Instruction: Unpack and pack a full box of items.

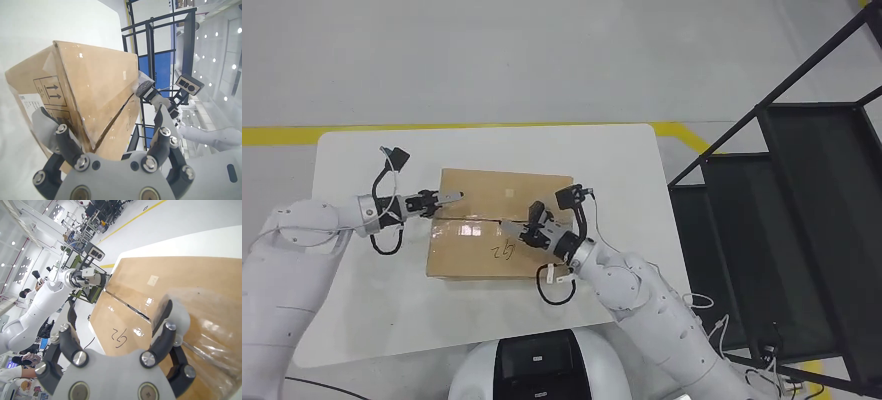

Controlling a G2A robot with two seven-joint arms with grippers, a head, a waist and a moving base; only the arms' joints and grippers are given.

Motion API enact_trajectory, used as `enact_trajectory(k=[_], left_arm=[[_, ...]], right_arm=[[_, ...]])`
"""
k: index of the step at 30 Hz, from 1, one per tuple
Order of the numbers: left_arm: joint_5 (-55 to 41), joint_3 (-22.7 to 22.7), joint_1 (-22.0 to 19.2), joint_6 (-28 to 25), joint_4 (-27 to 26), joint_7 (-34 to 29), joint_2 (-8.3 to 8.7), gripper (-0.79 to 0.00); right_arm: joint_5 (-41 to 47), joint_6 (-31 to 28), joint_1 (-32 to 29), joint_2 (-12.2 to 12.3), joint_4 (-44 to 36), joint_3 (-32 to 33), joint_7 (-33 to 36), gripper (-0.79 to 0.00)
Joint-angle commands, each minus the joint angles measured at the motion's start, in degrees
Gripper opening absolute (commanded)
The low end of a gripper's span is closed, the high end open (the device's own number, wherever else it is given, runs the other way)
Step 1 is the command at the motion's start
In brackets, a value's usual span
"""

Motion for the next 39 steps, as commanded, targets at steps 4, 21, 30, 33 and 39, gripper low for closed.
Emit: enact_trajectory(k=[4,21,30,33,39], left_arm=[[-0.40,1.66,-1.20,-0.17,0.72,0.27,-0.63,0.000],[-3.70,2.27,-1.93,-0.47,1.35,-2.12,-1.21,0.000],[-4.71,3.54,-2.88,-0.14,1.33,-3.33,-1.76,0.000],[-5.14,4.44,-3.71,-0.21,1.65,-3.72,-2.15,0.000],[-5.93,6.34,-5.10,-0.56,2.51,-4.33,-2.96,0.000]], right_arm=[[0.39,-0.07,0.92,-0.23,1.72,-1.14,0.70,0.000],[0.26,1.28,4.25,-1.34,3.79,-4.99,-0.43,0.000],[0.27,1.92,6.69,-2.33,6.35,-7.64,-1.10,0.000],[0.02,1.78,6.04,-2.24,6.20,-7.44,-1.03,0.000],[-0.45,1.40,4.39,-1.91,5.31,-6.64,-0.56,0.000]])
